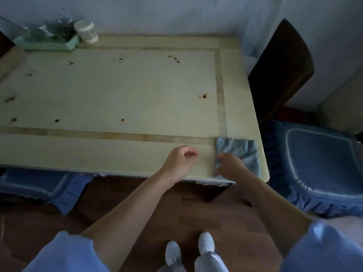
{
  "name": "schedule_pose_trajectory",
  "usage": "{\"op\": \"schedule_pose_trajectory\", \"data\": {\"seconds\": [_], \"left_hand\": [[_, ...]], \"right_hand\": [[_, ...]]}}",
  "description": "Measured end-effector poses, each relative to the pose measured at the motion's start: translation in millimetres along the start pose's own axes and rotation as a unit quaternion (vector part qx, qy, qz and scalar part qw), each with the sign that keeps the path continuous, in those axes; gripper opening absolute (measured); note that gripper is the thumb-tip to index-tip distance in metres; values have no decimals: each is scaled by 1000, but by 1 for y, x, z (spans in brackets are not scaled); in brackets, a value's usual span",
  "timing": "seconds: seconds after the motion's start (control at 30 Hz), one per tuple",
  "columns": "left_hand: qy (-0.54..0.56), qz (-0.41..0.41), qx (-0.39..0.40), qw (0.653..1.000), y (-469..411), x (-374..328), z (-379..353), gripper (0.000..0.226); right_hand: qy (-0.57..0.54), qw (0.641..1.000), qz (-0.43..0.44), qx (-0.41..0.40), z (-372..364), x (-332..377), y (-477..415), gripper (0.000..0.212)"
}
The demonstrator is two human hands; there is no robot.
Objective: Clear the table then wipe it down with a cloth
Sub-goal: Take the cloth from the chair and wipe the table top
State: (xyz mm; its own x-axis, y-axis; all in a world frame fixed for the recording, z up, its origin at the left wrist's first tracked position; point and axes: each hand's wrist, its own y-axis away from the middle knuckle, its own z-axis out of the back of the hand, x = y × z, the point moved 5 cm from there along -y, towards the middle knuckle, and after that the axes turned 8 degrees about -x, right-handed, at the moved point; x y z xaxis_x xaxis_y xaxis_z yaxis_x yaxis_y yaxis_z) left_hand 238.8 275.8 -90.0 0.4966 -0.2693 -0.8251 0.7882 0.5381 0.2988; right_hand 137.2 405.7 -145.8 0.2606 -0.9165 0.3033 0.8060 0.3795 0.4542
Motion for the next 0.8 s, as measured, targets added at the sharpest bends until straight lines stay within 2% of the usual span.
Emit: {"op": "schedule_pose_trajectory", "data": {"seconds": [0.13,0.27,0.4,0.53,0.63,0.8], "left_hand": [[5,9,4,1000,-8,9,3,14],[9,10,6,1000,-13,9,11,16],[12,6,-9,1000,-17,7,26,18],[28,15,-35,999,-25,6,54,17],[43,19,-59,997,-26,9,81,14],[76,54,-151,984,-21,36,177,19]], "right_hand": [[70,996,-37,-31,-12,2,-9,52],[112,992,-36,-41,-8,11,-24,42],[103,994,-26,-9,3,21,-35,37],[-63,997,-14,33,34,74,-41,26],[-196,978,8,73,50,137,-31,9],[-338,927,63,150,42,271,-5,25]]}}
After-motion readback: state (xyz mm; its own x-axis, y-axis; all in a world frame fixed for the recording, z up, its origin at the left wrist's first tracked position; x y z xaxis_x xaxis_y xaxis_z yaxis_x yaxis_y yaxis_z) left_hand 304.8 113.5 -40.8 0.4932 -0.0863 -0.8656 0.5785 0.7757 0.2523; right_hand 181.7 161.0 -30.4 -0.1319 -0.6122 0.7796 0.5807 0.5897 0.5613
